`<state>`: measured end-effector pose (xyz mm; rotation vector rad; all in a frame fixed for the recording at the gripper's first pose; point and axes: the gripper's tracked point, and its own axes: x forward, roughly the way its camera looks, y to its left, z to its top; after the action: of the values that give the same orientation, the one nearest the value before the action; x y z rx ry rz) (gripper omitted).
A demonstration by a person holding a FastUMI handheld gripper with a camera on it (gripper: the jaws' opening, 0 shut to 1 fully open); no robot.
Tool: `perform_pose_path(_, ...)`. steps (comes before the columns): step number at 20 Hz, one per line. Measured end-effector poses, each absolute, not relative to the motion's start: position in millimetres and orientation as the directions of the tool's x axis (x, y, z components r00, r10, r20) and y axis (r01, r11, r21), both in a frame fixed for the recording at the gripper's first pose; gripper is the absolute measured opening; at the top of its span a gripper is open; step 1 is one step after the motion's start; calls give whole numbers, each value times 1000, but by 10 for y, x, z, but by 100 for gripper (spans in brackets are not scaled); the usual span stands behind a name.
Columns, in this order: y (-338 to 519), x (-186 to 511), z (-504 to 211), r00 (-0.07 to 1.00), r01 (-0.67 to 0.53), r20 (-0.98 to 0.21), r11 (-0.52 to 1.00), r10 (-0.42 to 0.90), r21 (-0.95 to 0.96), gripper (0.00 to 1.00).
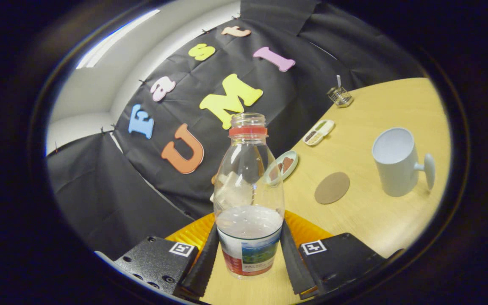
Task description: Take the bottle from table, then pour the juice into the cup, finally place the bottle on the coaster
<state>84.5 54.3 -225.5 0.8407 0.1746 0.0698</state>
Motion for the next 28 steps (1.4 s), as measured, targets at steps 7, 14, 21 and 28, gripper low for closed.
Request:
perform_pose_path(7,454,806,-2172,984,15,-96,467,149,884,77)
perform_pose_path(14,247,798,-2141,990,50,-79,237,116,970,76)
perform_pose_path(21,76,769,-2235,988,111,-115,40,107,993,77)
perform_pose_path(28,-28,815,-2241,987,126,-118,-74,114,989,77)
